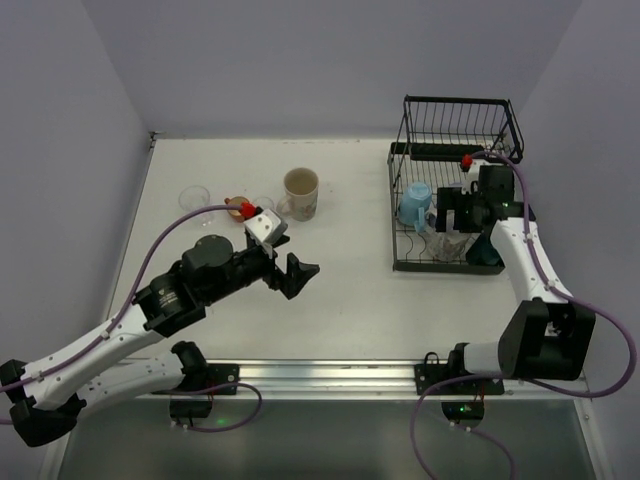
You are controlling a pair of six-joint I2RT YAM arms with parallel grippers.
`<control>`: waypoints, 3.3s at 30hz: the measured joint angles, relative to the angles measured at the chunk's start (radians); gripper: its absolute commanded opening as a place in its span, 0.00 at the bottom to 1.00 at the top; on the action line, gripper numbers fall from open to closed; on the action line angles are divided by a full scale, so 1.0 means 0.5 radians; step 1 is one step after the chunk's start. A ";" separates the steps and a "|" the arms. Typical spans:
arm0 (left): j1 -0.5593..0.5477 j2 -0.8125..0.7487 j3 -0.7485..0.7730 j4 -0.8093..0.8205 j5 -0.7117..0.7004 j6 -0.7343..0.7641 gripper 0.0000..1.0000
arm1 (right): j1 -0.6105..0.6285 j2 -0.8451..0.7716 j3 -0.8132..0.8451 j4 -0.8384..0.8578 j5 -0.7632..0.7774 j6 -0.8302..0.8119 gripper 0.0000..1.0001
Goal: Unload the cups from the dish rack
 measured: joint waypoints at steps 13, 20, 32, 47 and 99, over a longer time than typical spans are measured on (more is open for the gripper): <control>-0.035 0.005 -0.006 0.001 -0.050 0.024 1.00 | 0.000 0.089 0.014 -0.011 -0.015 0.005 0.99; -0.031 0.059 -0.006 0.002 -0.053 0.027 1.00 | 0.000 0.198 0.021 0.091 -0.026 0.007 0.99; 0.053 0.123 -0.007 0.010 0.015 0.021 1.00 | 0.132 0.176 -0.056 0.265 0.178 0.110 0.74; 0.059 0.302 -0.005 0.179 0.299 -0.178 0.96 | 0.291 -0.584 -0.541 0.365 0.285 0.585 0.40; 0.181 1.480 0.044 2.468 0.973 -1.278 0.25 | 0.346 -1.311 -1.041 1.774 -1.067 2.210 0.40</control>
